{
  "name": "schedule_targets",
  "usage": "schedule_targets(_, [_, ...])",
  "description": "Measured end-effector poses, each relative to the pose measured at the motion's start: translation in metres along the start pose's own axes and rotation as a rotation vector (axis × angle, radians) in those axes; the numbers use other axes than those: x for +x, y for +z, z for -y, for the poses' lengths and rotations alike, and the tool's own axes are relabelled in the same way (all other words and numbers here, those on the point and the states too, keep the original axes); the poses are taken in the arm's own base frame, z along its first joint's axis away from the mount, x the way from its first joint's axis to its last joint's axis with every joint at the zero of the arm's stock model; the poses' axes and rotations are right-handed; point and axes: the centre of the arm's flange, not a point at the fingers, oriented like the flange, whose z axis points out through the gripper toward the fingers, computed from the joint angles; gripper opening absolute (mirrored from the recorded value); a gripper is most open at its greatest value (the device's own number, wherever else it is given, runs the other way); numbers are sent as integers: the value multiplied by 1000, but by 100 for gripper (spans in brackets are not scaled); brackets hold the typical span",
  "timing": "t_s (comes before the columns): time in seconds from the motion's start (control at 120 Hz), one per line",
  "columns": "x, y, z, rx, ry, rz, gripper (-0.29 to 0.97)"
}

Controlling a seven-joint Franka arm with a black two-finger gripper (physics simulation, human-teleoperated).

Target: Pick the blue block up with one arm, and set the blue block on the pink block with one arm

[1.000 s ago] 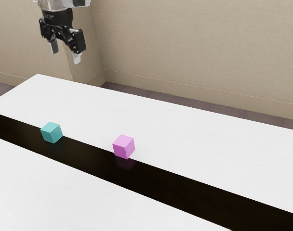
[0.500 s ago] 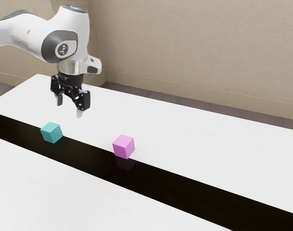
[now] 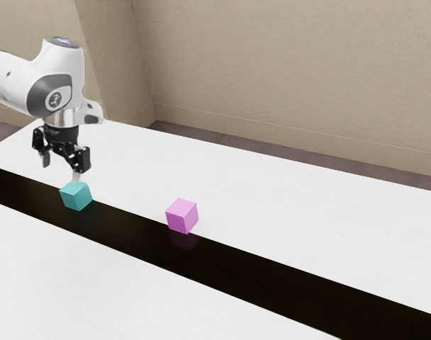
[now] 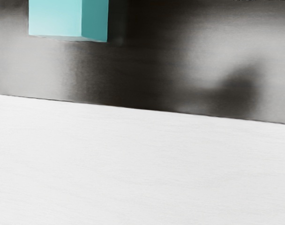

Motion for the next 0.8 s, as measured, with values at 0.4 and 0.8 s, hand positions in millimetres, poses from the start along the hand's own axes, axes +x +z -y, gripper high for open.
schedule_targets(0.4, [21,59,176,-41,-250,-80,68])
schedule_targets(0.8, [97,146,155,-129,-128,-153,68])
